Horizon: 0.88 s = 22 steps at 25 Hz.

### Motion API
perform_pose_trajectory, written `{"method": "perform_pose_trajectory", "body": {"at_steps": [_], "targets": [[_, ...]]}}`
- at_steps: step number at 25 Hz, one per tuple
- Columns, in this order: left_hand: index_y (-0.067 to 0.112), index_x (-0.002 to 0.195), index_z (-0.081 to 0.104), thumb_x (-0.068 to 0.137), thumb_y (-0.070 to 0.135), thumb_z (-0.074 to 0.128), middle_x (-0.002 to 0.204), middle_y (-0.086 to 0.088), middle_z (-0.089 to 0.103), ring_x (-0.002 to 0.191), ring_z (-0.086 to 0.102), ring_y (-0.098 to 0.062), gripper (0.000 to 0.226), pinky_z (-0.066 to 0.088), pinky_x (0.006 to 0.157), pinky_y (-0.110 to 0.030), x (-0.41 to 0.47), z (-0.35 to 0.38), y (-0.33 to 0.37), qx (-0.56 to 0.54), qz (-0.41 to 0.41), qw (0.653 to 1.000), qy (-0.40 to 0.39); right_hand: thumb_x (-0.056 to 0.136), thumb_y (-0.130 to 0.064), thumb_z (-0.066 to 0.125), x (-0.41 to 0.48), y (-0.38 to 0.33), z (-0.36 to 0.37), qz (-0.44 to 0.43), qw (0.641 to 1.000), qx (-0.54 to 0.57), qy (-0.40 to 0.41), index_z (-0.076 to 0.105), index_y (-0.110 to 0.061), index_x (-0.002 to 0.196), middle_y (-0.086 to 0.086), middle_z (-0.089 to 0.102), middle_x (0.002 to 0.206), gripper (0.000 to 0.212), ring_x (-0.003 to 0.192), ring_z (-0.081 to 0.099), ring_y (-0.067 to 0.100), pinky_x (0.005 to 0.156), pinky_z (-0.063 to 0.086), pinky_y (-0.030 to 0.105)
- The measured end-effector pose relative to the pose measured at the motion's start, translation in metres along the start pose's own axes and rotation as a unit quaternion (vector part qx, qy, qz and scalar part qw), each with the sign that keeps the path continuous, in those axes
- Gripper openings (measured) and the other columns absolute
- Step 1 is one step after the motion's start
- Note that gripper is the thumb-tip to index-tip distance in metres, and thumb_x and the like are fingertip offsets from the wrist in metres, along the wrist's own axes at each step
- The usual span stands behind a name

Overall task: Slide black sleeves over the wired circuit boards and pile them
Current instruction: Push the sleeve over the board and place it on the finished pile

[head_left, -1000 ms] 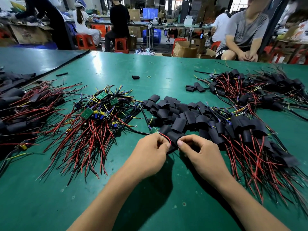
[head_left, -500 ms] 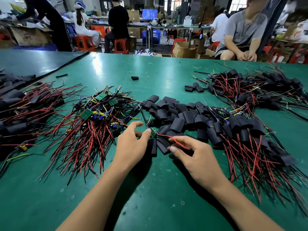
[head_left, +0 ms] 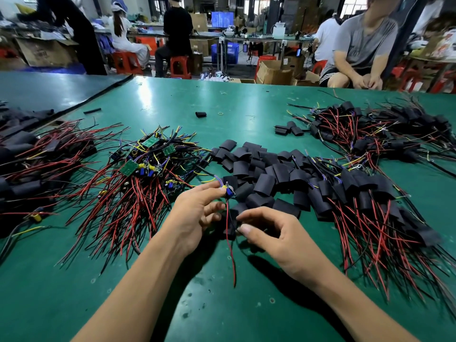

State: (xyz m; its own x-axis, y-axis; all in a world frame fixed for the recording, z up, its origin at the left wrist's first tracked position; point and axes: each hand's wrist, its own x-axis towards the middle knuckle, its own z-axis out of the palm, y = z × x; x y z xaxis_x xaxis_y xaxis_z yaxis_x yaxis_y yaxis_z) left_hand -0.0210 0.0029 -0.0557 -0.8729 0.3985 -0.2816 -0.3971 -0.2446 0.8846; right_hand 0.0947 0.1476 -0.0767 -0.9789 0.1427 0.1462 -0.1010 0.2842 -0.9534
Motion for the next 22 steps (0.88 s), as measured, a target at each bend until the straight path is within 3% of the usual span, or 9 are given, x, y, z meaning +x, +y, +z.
{"method": "perform_pose_trajectory", "body": {"at_steps": [3,5,7,10,12,14,18,20,22], "targets": [[0.012,0.111,0.069,0.086,0.003,0.065,0.077,0.002,0.070,0.051,0.054,-0.007,0.027,0.042,0.050,-0.018,-0.004,0.000,0.005,-0.002,0.064,0.998,-0.022,0.091,-0.033,0.060,0.003,0.009,0.000,-0.089,0.968,-0.228,0.048,0.072,-0.028,0.112,-0.016,0.067,0.115,0.025,0.107,0.058,0.003,0.095,0.045,0.024],[0.013,0.109,0.072,0.086,0.000,0.062,0.074,0.000,0.064,0.049,0.049,-0.008,0.028,0.041,0.048,-0.018,-0.008,0.001,0.008,-0.010,0.093,0.994,-0.056,0.092,-0.033,0.057,0.004,0.013,0.001,-0.107,0.933,-0.342,-0.013,0.063,-0.029,0.130,-0.014,0.051,0.143,0.039,0.122,0.043,0.009,0.106,0.034,0.028],[0.015,0.104,0.075,0.084,-0.002,0.062,0.076,-0.002,0.060,0.050,0.046,-0.009,0.029,0.038,0.048,-0.019,-0.014,0.004,0.008,0.001,0.105,0.989,-0.100,0.093,-0.036,0.052,0.003,0.016,0.004,-0.109,0.907,-0.403,-0.063,0.053,-0.040,0.138,-0.021,0.034,0.156,0.045,0.124,0.032,0.010,0.102,0.025,0.029],[0.015,0.102,0.076,0.084,-0.003,0.063,0.072,0.002,0.059,0.050,0.044,-0.010,0.029,0.037,0.047,-0.019,-0.015,0.007,0.004,0.030,0.117,0.984,-0.129,0.092,-0.051,0.043,0.002,0.013,0.002,-0.107,0.901,-0.415,-0.069,0.057,-0.041,0.132,-0.030,0.040,0.148,0.043,0.120,0.030,0.009,0.098,0.028,0.031],[0.014,0.103,0.075,0.086,-0.004,0.063,0.068,0.004,0.060,0.048,0.045,-0.012,0.028,0.038,0.045,-0.020,-0.012,0.005,0.002,0.064,0.138,0.984,-0.088,0.089,-0.059,0.045,0.001,0.012,-0.001,-0.117,0.894,-0.431,-0.047,0.061,-0.039,0.123,-0.028,0.050,0.136,0.043,0.118,0.033,0.009,0.094,0.031,0.032],[0.020,0.105,0.072,0.087,0.000,0.064,0.067,0.006,0.062,0.047,0.047,-0.012,0.027,0.040,0.045,-0.022,-0.007,-0.001,0.001,0.155,0.190,0.969,-0.010,0.087,-0.064,0.047,0.001,0.012,-0.001,-0.120,0.892,-0.434,-0.040,0.060,-0.038,0.119,-0.024,0.047,0.140,0.043,0.124,0.032,0.010,0.097,0.029,0.031],[0.024,0.103,0.069,0.083,0.010,0.065,0.057,0.007,0.059,0.042,0.046,-0.010,0.024,0.041,0.044,-0.020,-0.002,-0.008,-0.002,0.228,0.221,0.948,0.039,0.085,-0.062,0.046,0.003,0.012,0.003,-0.094,0.913,-0.389,-0.078,0.038,-0.043,0.139,-0.028,0.032,0.147,0.058,0.132,0.021,0.005,0.104,0.019,0.025],[0.024,0.100,0.070,0.085,0.008,0.065,0.066,-0.003,0.065,0.041,0.047,-0.012,0.023,0.041,0.043,-0.022,0.000,-0.008,-0.004,0.242,0.199,0.949,0.044,0.086,-0.066,0.043,0.004,0.013,0.001,-0.099,0.902,-0.412,-0.080,0.035,-0.042,0.147,-0.023,0.040,0.142,0.066,0.128,0.026,0.007,0.104,0.020,0.027],[0.024,0.099,0.069,0.085,0.009,0.065,0.083,-0.011,0.069,0.044,0.051,-0.017,0.021,0.045,0.045,-0.026,0.000,-0.008,-0.006,0.281,0.190,0.939,0.059,0.086,-0.068,0.042,0.004,0.013,0.000,-0.109,0.894,-0.430,-0.065,0.047,-0.040,0.143,-0.016,0.048,0.132,0.063,0.125,0.031,0.010,0.104,0.024,0.030]]}}
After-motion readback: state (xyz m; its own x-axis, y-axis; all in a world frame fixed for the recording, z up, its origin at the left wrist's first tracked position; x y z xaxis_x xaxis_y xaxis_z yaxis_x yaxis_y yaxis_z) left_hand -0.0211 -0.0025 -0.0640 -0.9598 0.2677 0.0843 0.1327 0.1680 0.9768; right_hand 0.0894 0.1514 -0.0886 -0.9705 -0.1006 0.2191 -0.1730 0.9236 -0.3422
